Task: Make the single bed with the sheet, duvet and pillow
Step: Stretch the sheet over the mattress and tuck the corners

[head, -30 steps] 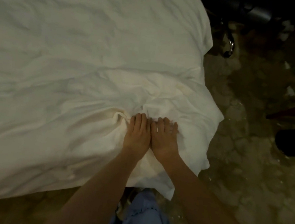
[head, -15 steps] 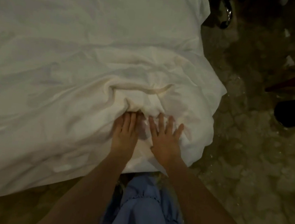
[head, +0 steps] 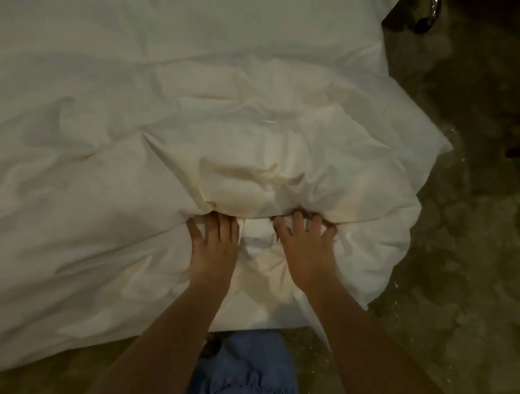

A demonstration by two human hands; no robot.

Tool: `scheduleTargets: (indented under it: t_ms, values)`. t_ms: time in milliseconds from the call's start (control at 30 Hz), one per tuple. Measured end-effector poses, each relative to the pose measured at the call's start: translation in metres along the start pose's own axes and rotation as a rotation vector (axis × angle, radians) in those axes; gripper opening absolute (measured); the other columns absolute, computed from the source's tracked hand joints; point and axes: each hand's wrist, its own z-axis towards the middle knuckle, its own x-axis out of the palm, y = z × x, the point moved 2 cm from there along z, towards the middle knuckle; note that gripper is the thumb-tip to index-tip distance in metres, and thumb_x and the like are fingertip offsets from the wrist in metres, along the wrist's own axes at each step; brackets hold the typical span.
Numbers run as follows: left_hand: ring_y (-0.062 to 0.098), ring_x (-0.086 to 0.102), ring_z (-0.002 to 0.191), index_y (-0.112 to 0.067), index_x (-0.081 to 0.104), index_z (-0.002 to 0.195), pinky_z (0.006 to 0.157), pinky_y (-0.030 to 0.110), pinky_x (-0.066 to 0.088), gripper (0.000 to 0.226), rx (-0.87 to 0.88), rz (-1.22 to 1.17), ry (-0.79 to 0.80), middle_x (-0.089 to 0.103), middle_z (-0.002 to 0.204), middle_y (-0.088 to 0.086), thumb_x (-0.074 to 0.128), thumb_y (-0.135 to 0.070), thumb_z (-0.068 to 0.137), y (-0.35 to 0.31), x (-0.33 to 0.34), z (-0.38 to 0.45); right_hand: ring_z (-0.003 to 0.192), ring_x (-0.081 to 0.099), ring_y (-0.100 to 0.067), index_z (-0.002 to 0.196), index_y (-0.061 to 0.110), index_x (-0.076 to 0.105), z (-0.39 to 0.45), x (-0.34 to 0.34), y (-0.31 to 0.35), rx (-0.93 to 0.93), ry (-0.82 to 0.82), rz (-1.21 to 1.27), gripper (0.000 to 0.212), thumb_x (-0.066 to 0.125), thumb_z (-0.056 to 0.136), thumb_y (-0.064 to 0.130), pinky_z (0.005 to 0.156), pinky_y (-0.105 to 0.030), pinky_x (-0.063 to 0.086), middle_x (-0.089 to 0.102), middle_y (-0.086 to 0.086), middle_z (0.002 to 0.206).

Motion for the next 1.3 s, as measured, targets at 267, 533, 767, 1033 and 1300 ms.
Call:
scheduleTargets:
  t_ms: [267,533,767,1033,1300]
  values:
    - [0.026,0.061,0.089,0.000,0.040,0.109,0.076,0.038,0.050,0.029,0.024,0.051,-0.101,0.060,0.098,0.015,0.038,-0.016,0.085,-0.005,0.029,0.021,0.124,0.034,-0.060,0.145,0.015,0.035,-0.016,0.005,0.029,0.122,0.201,0.114,0.095,0.078,0.064,0.040,0.089,-0.080,0.018,0.039,-0.031,0.140]
    - [0.018,0.053,0.053,-0.011,0.043,0.083,0.054,0.030,0.044,0.017,0.068,-0.086,-0.210,0.055,0.060,0.004,0.033,-0.001,0.093,0.005,0.018,0.004,0.076,0.061,-0.038,0.108,0.015,0.047,-0.015,-0.002,0.010,0.042,0.192,0.007,0.046,0.071,0.069,0.012,0.064,-0.052,0.052,0.060,-0.017,0.090]
    - [0.018,0.047,0.047,-0.016,0.037,0.075,0.049,0.031,0.037,0.017,0.176,-0.215,-0.499,0.046,0.055,0.000,0.047,-0.011,0.088,0.024,-0.017,-0.042,0.047,0.052,-0.024,0.076,0.015,0.059,-0.030,-0.055,-0.037,-0.031,0.007,-0.023,0.025,0.076,0.059,0.006,0.044,-0.032,0.046,0.051,-0.005,0.060]
    - [0.014,0.045,0.039,-0.017,0.034,0.073,0.041,0.023,0.037,0.020,0.194,-0.204,-0.638,0.044,0.047,-0.001,0.042,-0.002,0.083,0.064,-0.065,-0.087,0.041,0.049,-0.025,0.074,0.011,0.064,-0.066,-0.128,-0.048,-0.036,-0.010,0.028,0.039,0.086,0.042,0.004,0.040,-0.030,0.042,0.051,-0.008,0.056]
    - [0.012,0.041,0.033,-0.016,0.056,0.060,0.039,0.018,0.035,0.014,0.213,-0.128,-0.569,0.041,0.043,-0.002,0.064,-0.005,0.056,0.095,-0.107,-0.126,0.042,0.051,-0.026,0.072,0.011,0.064,-0.106,-0.170,-0.031,0.004,-0.098,0.087,0.046,0.088,0.033,0.005,0.042,-0.031,0.043,0.053,-0.008,0.057]
